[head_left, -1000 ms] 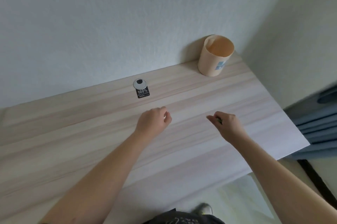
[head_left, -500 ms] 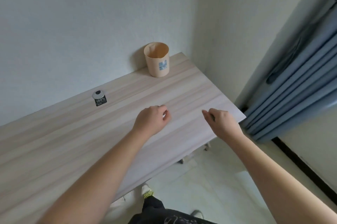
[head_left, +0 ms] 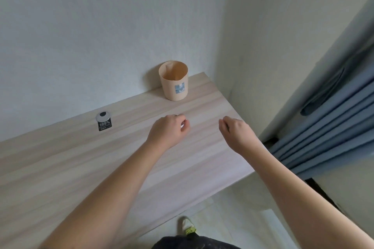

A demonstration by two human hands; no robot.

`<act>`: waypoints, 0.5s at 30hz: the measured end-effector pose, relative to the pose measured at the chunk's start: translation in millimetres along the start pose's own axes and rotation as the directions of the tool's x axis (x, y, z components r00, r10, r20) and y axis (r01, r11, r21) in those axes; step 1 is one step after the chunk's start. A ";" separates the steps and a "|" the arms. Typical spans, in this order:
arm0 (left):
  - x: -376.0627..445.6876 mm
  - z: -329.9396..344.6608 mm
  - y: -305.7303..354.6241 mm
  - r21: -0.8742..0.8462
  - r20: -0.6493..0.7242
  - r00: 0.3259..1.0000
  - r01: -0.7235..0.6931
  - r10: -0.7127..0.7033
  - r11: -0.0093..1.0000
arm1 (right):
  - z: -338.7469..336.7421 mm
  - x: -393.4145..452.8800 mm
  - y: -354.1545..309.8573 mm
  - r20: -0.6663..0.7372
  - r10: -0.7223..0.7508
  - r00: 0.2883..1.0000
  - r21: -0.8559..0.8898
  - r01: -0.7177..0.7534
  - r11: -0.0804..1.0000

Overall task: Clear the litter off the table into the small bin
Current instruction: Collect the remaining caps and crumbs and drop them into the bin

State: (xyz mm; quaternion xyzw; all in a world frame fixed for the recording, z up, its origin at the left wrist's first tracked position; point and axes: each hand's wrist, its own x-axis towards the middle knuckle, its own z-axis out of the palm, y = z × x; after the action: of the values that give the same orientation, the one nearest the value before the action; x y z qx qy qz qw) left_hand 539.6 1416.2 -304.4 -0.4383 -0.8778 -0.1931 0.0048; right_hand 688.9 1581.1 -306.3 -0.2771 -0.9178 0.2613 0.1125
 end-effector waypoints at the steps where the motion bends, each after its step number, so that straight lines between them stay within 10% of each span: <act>1: 8.4 0.3 -2.8 -0.005 -0.004 1.000 0.011 -0.011 1.000 | 0.3 10.5 -1.1 0.001 -0.003 1.000 -0.005 0.003 1.000; 15: 111.5 8.9 -25.8 0.028 -0.079 0.983 0.171 -0.168 0.985 | -9.6 149.1 16.3 0.100 -0.112 0.989 0.135 0.099 0.986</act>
State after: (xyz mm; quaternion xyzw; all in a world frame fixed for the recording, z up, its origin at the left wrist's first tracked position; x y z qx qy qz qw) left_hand 452.4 1490.9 -301.5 -0.3543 -0.9143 -0.1941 0.0297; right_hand 577.2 1681.3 -297.9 -0.2057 -0.9170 0.3284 0.0944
